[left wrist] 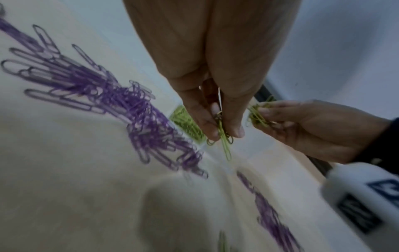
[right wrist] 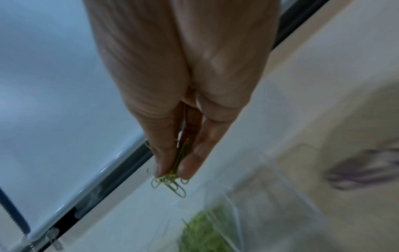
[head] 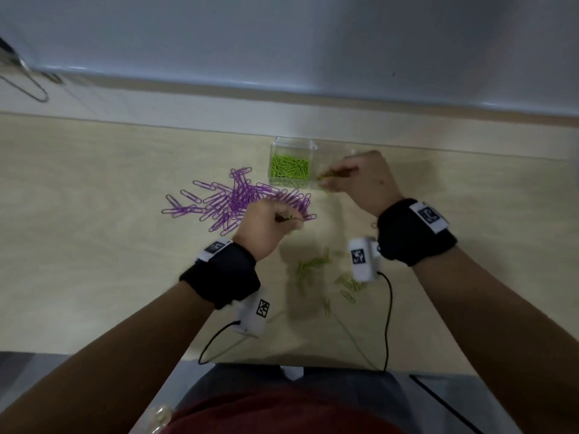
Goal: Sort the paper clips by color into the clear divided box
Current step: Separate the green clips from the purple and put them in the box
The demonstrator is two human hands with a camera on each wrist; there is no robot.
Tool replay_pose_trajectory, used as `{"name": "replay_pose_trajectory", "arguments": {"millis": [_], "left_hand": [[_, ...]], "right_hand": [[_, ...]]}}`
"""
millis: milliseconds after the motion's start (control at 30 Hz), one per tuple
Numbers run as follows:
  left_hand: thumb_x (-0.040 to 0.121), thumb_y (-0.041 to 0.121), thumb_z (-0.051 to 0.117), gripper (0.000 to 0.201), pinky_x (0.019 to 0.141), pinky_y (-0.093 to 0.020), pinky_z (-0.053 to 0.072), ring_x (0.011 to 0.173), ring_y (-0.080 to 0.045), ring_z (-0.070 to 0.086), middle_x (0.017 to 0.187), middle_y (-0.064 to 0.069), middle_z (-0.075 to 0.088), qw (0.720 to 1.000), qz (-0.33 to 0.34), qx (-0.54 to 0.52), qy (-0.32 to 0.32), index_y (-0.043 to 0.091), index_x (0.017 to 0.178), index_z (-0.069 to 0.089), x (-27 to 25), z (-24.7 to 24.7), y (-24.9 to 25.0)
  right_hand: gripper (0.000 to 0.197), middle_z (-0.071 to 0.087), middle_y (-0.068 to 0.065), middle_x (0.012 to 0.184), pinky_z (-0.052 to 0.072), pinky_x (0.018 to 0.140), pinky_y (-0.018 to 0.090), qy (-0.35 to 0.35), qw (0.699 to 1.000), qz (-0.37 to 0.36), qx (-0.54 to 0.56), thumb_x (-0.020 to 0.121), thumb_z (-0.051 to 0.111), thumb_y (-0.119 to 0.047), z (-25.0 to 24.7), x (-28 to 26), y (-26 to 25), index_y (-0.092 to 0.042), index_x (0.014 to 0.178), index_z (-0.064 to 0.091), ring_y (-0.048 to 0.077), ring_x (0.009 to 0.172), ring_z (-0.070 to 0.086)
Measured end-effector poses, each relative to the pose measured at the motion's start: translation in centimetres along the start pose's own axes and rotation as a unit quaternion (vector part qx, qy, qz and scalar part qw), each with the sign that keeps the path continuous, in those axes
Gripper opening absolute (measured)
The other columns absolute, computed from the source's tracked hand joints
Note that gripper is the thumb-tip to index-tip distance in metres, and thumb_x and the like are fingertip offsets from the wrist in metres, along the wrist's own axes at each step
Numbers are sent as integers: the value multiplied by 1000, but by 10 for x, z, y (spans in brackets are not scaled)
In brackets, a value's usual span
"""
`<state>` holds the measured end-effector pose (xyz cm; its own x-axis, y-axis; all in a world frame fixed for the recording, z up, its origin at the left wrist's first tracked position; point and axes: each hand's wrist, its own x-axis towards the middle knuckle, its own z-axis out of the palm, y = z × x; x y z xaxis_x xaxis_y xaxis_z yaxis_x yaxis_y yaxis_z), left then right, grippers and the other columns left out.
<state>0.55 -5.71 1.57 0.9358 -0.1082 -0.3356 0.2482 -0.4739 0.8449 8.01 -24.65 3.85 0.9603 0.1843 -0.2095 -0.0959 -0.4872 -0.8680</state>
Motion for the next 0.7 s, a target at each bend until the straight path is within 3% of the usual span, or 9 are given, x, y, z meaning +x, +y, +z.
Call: {"name": "replay_pose_trajectory", "arguments": {"millis": [67, 100, 233, 300, 400, 433, 533, 633, 700], "left_hand": [[77, 14, 74, 3, 53, -21, 50, 55, -7, 53, 73, -10, 69, 999, 6, -3, 36, 15, 80, 73, 10, -14, 9], [78, 14, 74, 5, 50, -19, 49, 54, -8, 52, 71, -9, 68, 998, 14, -1, 58, 18, 79, 73, 16, -22, 14], [76, 16, 74, 6, 60, -19, 49, 59, -10, 58, 69, -3, 68, 989, 50, 11, 138, 20, 81, 74, 53, -40, 34], [75, 16, 73, 6, 67, -22, 52, 66, -14, 62, 74, -3, 70, 986, 55, 48, 151, 14, 81, 75, 78, -38, 36], [77, 13, 68, 8, 77, -33, 53, 81, -24, 66, 84, -8, 73, 978, 58, 173, 100, 11, 81, 75, 109, -25, 29], [79, 13, 65, 10, 78, -34, 52, 84, -26, 65, 86, -10, 73, 970, 57, 224, 70, 10, 81, 74, 114, -19, 28], [81, 14, 60, 14, 71, -31, 43, 89, -32, 60, 90, -14, 69, 947, 64, 316, -5, 6, 85, 71, 115, -7, 29], [85, 19, 57, 19, 72, -35, 45, 96, -33, 56, 103, -13, 63, 926, 114, 359, 5, 9, 97, 67, 100, -5, 25], [85, 20, 59, 22, 78, -41, 50, 104, -33, 52, 111, -13, 61, 924, 175, 338, 35, 9, 103, 66, 78, -5, 15]], "right_hand": [[21, 70, 2, 76, 44, 66, 12, 11, 997, -41, -58, 69, 81, -12, 17, 31, -14, -9, 89, 76, 3, 64, 59], [22, 71, 2, 80, 44, 69, 12, 6, 994, -53, -91, 70, 80, -13, 27, 44, -18, -9, 91, 76, 4, 66, 59], [26, 72, 12, 102, 52, 89, 30, -41, 982, -48, -177, 77, 72, -6, 44, 61, -11, -6, 102, 72, 19, 90, 67], [23, 73, 11, 100, 52, 89, 33, 3, 983, -71, -171, 79, 66, -4, 35, 50, 1, -7, 102, 72, 21, 90, 68], [18, 74, 8, 91, 48, 75, 12, 44, 986, -76, -143, 82, 60, 0, 17, 10, 26, -7, 91, 74, 19, 81, 68], [18, 73, 7, 90, 47, 73, 12, 32, 985, -77, -154, 83, 59, 0, 13, -7, 36, -8, 89, 74, 20, 80, 67], [23, 67, 15, 104, 52, 82, 34, -72, 966, -101, -228, 87, 54, -14, 14, -58, 65, -5, 102, 69, 31, 93, 63], [53, 48, 10, 136, 43, 99, 45, -182, 922, -81, -333, 86, 52, -43, 37, -98, 84, -15, 132, 48, 32, 122, 45], [60, 45, 6, 140, 40, 103, 43, -195, 907, -120, -354, 87, 44, -46, 51, -120, 89, -20, 140, 37, 29, 128, 43]]}}
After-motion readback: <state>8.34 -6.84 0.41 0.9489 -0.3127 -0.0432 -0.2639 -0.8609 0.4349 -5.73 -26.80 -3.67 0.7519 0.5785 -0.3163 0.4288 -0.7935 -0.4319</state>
